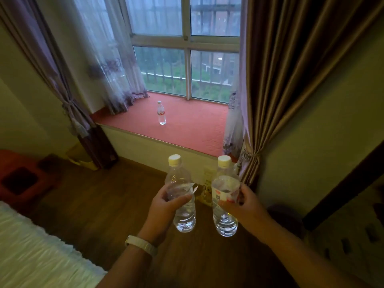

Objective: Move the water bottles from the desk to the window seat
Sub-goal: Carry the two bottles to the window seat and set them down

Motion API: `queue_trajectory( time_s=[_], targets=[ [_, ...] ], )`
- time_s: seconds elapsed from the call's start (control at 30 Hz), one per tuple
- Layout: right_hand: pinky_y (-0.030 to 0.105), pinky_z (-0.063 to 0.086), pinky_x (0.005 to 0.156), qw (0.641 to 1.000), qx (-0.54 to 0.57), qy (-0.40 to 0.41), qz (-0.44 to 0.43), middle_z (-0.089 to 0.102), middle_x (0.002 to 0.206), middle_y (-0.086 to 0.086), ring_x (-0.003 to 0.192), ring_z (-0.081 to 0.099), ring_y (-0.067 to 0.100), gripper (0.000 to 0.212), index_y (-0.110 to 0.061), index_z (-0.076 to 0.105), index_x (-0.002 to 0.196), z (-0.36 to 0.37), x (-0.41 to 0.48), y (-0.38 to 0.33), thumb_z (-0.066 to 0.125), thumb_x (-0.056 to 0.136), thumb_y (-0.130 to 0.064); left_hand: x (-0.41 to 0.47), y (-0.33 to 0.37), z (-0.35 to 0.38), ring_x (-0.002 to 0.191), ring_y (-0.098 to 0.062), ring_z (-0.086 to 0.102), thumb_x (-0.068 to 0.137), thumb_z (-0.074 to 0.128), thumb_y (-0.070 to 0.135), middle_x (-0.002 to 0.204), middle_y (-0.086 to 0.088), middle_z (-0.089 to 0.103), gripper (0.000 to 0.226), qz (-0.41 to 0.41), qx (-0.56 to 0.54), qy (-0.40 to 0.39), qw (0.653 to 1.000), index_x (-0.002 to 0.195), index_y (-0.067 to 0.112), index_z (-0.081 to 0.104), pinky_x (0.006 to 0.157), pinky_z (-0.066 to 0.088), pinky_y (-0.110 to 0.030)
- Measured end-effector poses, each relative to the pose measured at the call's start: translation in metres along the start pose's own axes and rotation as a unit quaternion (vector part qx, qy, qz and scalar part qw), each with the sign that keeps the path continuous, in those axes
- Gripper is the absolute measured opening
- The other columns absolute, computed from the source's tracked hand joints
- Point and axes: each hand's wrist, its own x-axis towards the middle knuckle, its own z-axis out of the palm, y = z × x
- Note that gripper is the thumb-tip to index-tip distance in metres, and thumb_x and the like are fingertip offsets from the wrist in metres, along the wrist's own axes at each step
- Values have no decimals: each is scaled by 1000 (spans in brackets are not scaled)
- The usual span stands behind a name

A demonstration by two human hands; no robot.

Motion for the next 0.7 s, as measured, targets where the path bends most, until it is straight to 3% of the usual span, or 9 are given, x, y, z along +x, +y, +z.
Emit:
queue_trajectory(
  time_s=[0.1,0.2,0.33,0.43,0.5,0.6,0.7],
  targets=[
    [19,55,74,1000,-7,-12,-5,65,114,-10,104,63,4,46,-38,52,113,18,28,-13,78,80,-19,25,11,-21,92,-20,75,66,81,19,104,-2,77,50,12,-9,15,1000,114,23,66,70,59,-27],
    [18,54,72,999,-28,-15,-20,67,108,-10,98,65,3,42,-35,56,109,36,60,-23,80,79,-19,48,20,-42,96,-25,74,68,85,19,107,-7,76,52,20,-12,38,999,116,21,66,77,59,-36],
    [36,58,84,999,-41,-21,-25,71,107,-5,100,68,12,46,-29,59,115,56,109,-28,82,76,-20,76,20,-70,97,-26,74,70,79,20,110,-8,74,53,15,-12,88,996,121,19,64,79,59,-40],
    [38,58,86,997,-52,-48,-20,70,107,-5,99,68,12,44,-36,58,109,70,150,-23,83,75,-24,100,17,-86,97,-26,74,71,78,19,110,-8,74,51,11,-11,114,993,121,19,64,80,58,-40],
    [34,58,83,996,-46,-75,-16,70,107,-7,99,68,10,43,-39,56,108,80,181,-20,82,76,-27,118,17,-94,97,-24,74,71,78,20,109,-6,75,49,7,-9,130,991,119,21,65,79,58,-38],
    [17,53,67,992,-29,-123,-13,67,106,-10,95,65,4,43,-35,53,114,92,227,-22,78,81,-24,151,19,-103,98,-23,73,72,78,21,109,-6,75,49,3,-2,156,988,119,21,66,78,57,-36],
    [21,55,73,986,-14,-164,2,67,110,-5,100,66,10,48,-32,52,120,100,274,-31,78,80,-25,190,28,-109,101,-25,72,73,81,23,113,-8,74,52,-9,2,184,983,122,20,64,82,57,-41]
  ],
)
